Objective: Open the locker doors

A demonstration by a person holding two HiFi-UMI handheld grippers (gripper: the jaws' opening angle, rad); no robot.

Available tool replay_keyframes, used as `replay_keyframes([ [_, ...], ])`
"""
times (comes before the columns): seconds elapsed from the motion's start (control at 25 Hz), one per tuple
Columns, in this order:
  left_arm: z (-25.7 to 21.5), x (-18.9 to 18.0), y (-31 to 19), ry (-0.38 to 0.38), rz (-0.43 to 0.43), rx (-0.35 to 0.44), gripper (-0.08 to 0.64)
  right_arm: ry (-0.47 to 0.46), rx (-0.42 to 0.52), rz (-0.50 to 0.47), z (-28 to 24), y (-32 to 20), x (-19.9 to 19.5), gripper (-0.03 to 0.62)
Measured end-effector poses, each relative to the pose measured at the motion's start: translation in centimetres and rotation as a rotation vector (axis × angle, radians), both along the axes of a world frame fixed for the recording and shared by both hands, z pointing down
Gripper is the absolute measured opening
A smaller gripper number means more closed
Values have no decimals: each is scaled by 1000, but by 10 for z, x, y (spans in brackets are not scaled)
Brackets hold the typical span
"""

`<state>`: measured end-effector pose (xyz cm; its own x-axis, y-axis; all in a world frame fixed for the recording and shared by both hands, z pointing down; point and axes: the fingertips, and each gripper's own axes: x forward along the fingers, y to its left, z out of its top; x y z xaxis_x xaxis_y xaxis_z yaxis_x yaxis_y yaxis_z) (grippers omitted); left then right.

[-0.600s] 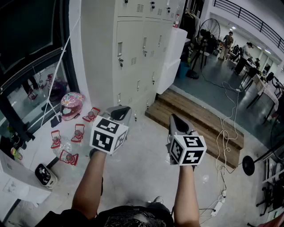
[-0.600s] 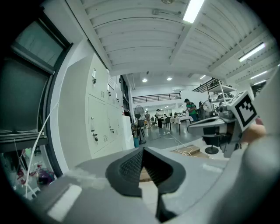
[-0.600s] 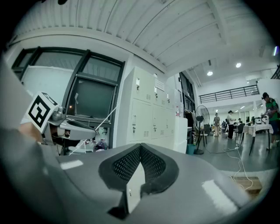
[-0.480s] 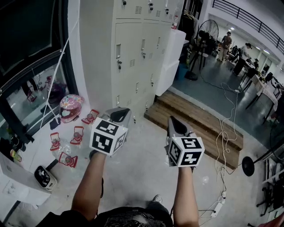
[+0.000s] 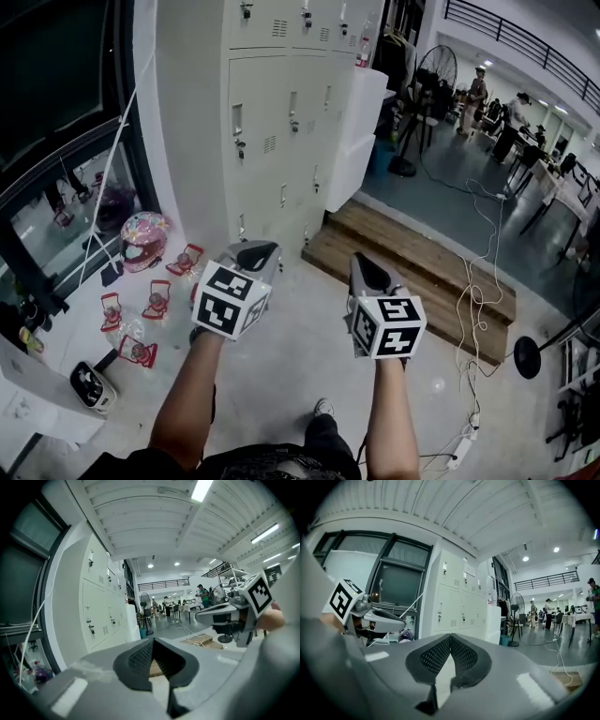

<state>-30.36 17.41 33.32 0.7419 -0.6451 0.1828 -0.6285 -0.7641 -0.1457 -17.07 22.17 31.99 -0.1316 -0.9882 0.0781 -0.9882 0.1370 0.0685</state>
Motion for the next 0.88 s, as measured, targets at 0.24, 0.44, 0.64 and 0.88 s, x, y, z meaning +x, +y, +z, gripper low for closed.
replay_keyframes([
  [0.24, 2, 38, -29, -8, 2, -20, -2, -2, 12, -27, -1, -35, 34, 8],
  [0.44, -9, 66, -64, 32, -60, -23, -2, -16, 21, -71, -10, -70, 67, 40],
  [0.64, -16, 95, -95, 91, -125, -59, -2, -11, 9, -104, -10, -106, 102, 69],
  [0.88, -15, 126, -121, 87, -179, -87, -2, -55, 2, -162, -14, -139, 139, 157],
])
